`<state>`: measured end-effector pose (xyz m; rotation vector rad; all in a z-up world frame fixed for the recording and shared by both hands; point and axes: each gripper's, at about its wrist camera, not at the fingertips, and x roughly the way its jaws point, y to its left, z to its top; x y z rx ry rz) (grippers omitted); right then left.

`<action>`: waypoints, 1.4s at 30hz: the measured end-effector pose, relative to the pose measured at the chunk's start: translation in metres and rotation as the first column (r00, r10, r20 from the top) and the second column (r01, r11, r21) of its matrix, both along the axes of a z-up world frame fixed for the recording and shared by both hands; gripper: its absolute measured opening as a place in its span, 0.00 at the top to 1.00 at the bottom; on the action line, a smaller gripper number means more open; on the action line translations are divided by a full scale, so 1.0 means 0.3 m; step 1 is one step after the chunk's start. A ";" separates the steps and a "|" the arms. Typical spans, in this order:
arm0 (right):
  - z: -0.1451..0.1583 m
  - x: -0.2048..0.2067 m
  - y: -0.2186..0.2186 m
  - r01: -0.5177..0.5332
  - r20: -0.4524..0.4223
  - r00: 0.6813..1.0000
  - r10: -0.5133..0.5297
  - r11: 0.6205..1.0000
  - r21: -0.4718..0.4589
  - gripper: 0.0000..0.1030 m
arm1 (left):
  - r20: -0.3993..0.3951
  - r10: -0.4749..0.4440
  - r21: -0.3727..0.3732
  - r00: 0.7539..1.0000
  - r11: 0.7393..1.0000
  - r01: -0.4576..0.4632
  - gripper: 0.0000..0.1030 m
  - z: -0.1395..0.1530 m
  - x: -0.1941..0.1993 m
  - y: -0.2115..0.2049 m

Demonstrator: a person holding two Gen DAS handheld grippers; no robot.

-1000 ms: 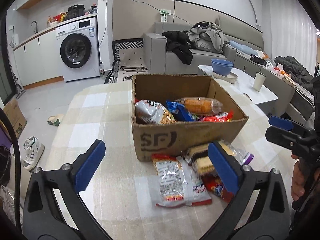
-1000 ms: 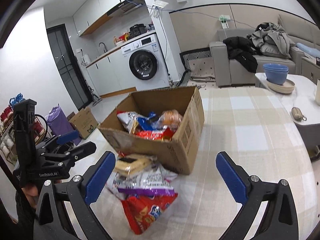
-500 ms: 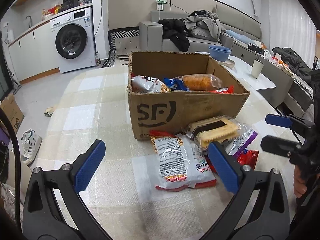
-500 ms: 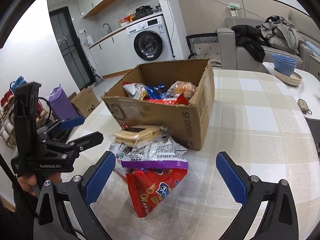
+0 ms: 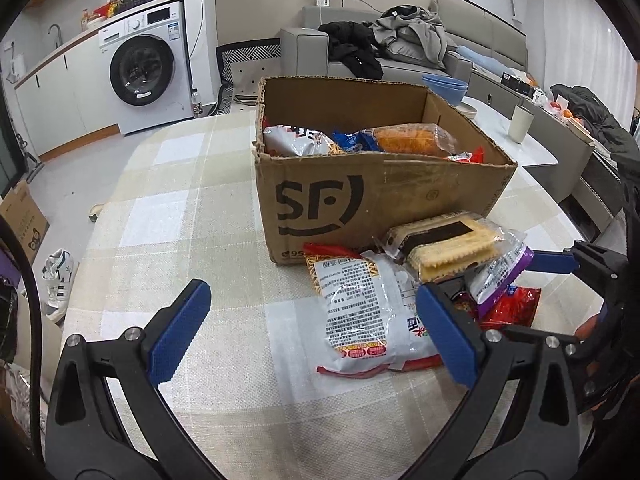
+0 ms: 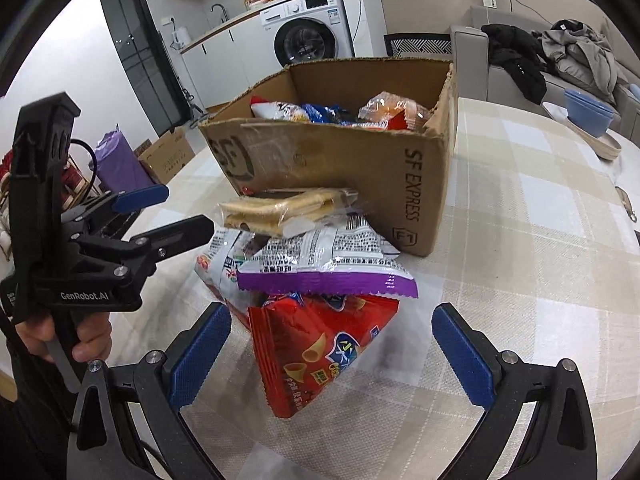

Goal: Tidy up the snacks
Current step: 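Move both grippers back toward the remaining snack pile, then grasp the red chip bag with the right gripper while the left grasps the white noodle bag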

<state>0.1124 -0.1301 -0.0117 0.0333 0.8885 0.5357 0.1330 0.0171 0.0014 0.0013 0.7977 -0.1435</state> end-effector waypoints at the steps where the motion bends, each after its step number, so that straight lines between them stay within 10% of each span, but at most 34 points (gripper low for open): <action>1: -0.009 0.003 0.001 0.000 -0.004 1.000 0.000 1.000 -0.004 0.01 | 0.000 0.002 0.001 1.000 1.000 -0.002 0.01 -0.001 0.000 0.000; 42: -0.148 0.001 0.130 0.001 -0.007 1.000 -0.002 0.975 -0.223 0.01 | -0.128 -0.060 -0.054 0.990 0.997 0.054 0.01 -0.180 0.172 -0.188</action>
